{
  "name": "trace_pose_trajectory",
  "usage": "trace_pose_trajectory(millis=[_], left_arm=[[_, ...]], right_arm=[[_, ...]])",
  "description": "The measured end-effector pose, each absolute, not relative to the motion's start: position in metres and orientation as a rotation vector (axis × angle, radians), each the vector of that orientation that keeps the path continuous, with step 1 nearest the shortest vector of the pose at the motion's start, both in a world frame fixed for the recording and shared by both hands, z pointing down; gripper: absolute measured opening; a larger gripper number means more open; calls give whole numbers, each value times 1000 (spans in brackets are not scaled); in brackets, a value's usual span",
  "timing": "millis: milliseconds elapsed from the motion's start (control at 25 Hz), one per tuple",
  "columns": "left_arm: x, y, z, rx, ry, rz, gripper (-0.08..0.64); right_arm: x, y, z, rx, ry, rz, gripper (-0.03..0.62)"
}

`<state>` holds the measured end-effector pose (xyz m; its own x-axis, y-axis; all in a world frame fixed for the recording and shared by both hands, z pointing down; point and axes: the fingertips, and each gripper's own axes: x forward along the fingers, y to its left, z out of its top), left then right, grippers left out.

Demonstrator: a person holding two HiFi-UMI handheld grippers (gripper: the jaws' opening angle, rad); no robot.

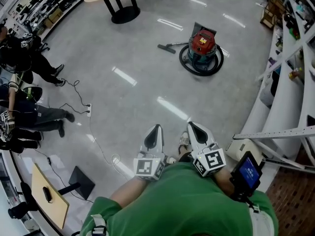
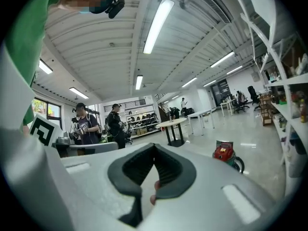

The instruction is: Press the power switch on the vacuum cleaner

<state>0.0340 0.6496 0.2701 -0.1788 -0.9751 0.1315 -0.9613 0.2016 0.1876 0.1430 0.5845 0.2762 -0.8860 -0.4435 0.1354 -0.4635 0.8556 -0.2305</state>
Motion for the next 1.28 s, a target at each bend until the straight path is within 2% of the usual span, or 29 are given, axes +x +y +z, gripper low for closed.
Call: trace_pose_trajectory(millis=[440,880,1280], left_arm=[[17,546,272,1857,-2256,-36,8],[10,487,269,1945,-2229,-63,8],[-38,432,262,2113,-2086,-73,8]], right_arm=[[126,485,287,714,-2939,458,2],[100,436,289,681,-2941,474,2],[58,395,283,893,-2899,449,2]])
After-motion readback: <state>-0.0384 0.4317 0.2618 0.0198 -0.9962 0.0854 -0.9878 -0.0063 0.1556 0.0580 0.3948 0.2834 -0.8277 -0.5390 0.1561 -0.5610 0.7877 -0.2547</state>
